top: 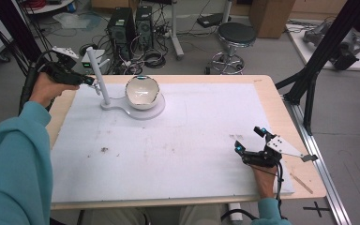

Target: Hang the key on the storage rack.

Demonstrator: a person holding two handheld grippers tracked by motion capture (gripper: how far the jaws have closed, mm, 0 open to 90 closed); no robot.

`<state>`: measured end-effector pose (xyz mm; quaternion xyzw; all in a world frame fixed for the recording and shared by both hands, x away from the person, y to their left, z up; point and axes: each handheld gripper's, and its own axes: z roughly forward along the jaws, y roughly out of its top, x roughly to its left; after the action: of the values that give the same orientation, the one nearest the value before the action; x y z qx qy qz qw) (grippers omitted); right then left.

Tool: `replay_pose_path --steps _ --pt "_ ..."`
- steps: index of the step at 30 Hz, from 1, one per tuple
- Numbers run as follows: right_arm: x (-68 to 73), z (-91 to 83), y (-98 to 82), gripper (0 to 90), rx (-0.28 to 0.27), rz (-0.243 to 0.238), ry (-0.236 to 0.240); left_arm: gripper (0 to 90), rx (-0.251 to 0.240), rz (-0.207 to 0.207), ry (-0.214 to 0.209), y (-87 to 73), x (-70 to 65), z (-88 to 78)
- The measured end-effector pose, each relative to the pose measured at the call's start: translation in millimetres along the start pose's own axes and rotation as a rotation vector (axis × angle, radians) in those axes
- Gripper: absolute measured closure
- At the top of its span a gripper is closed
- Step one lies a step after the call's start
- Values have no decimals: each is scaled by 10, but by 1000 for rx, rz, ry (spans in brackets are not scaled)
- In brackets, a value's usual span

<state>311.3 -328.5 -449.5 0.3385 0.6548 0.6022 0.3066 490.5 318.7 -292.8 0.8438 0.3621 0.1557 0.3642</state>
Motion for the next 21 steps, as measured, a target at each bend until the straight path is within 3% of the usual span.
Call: replay_pose_path --steps 3,6,11,13,16,19,21 --pt "0 1 0 6 -1 -1 0 768 -16 4 60 -27 12 -6" --pt "0 1 0 6 -1 -1 -1 690 -9 -5 87 -38 27 -30" --pt "0 1 1 7 0 -4 -2 481 -143 -31 124 -109 11 -143" --pt "0 1 0 7 0 -1 0 331 -169 -28 137 -154 -13 -177" --pt "3 1 1 7 0 -3 -3 179 -209 -51 144 -260 -47 -258" --pt "2 3 1 7 -2 -6 -4 56 -275 -76 143 -390 -114 -352" --pt "0 0 0 7 -1 2 2 17 -305 -63 141 -475 -181 -420"
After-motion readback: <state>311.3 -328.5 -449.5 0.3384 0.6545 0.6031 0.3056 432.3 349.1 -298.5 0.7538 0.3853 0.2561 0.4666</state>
